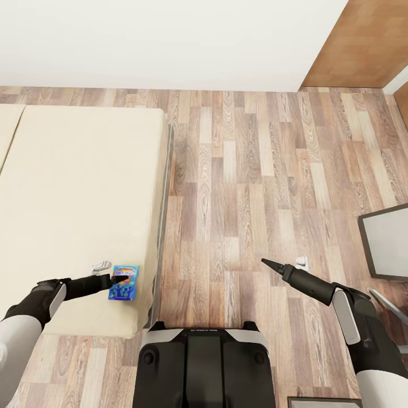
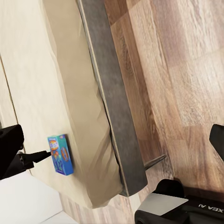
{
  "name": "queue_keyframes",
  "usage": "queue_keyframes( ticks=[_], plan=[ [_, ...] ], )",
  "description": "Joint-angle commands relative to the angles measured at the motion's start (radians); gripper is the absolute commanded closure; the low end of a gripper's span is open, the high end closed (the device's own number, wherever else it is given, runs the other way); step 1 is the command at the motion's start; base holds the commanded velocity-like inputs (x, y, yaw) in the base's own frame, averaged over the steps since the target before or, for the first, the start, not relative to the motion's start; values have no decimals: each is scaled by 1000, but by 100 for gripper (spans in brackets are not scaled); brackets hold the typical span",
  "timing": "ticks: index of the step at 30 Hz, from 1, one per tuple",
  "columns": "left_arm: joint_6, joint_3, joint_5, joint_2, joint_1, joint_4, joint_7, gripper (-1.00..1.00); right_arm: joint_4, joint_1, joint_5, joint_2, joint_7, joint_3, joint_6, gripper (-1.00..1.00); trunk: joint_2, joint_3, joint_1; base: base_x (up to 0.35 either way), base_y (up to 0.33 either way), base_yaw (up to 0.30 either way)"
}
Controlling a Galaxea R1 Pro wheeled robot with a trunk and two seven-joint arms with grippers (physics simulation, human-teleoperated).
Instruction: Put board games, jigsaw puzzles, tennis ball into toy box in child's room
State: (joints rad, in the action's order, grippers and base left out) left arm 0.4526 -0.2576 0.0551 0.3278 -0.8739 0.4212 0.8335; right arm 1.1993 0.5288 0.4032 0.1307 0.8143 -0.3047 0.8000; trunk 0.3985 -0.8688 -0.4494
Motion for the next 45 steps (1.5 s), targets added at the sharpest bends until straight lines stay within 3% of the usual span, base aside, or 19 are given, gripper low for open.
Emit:
queue_keyframes(
  ticks=[1, 27, 45],
  plan=[
    [9, -8, 6, -1, -1, 1, 7, -100, 0, 0, 2, 0, 2, -1, 5, -100, 2, -1, -1, 0, 0, 0],
    [8, -8, 6, -5, -1, 1, 11, -100, -1, 0, 2, 0, 2, -1, 5, -100, 2, -1, -1, 0, 0, 0],
    [8, -7, 8, -23, -1, 1, 16, -100, -1, 0, 2, -1, 2, 0, 5, -100, 2, -1, -1, 0, 0, 0]
  ],
)
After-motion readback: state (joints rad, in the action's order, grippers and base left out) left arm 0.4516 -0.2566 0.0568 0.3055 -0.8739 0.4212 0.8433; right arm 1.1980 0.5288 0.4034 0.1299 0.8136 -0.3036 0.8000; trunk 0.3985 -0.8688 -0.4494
